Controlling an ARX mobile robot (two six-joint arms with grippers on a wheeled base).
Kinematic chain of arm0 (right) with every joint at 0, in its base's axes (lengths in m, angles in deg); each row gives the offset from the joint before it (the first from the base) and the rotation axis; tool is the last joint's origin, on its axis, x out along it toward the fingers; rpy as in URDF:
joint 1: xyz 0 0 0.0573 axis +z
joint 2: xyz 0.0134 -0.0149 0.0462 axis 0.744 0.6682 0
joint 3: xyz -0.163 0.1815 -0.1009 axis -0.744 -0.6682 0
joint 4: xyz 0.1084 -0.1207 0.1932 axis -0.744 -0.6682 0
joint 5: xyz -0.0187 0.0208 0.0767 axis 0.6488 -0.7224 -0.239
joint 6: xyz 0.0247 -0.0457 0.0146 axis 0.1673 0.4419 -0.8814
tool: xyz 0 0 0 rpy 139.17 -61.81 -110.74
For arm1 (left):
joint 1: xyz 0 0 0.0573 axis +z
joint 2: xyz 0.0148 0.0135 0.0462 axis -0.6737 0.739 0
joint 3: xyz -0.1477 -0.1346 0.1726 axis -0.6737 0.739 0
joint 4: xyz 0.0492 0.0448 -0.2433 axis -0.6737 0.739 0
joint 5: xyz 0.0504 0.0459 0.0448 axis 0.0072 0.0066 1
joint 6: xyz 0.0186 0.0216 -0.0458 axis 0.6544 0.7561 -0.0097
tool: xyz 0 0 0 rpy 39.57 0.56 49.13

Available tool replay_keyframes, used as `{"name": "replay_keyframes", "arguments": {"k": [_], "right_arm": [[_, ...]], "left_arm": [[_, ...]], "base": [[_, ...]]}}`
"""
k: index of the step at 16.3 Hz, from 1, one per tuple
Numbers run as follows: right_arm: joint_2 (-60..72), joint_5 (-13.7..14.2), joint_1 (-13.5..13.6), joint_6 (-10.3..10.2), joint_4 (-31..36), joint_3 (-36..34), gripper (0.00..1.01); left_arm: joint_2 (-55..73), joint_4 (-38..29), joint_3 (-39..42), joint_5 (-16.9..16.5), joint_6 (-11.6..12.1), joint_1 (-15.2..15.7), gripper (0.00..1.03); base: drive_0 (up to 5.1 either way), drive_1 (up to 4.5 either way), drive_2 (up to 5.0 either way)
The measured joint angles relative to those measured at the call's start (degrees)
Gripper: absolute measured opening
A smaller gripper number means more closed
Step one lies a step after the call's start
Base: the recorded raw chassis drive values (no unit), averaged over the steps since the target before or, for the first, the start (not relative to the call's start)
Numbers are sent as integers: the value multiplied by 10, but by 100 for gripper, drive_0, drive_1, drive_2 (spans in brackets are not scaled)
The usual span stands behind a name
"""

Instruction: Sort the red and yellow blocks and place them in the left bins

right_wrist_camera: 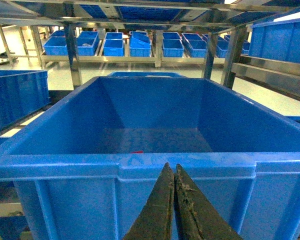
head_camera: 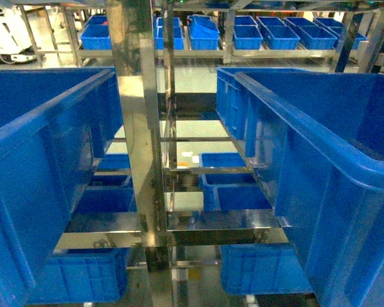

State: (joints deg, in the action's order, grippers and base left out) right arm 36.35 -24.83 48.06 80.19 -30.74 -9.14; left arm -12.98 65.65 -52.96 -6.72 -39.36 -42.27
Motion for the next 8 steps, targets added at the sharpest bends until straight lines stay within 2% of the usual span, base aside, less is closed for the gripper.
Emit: {"name": "replay_keyframes", "arguments": {"k": [4,5,8], "right_arm": [[-35,0,0,0,-22,-17,2],[-89,-1,0,0,-90,-20,2],[-135,1,0,0,-103,-38,2]], "left_arm": [[-61,38,23,0,0,0,2],[-75,47,27,0,0,0,2],[-111,59,45,0,0,0,2]], "base": [[0,0,0],[0,0,0],[0,0,0]]}}
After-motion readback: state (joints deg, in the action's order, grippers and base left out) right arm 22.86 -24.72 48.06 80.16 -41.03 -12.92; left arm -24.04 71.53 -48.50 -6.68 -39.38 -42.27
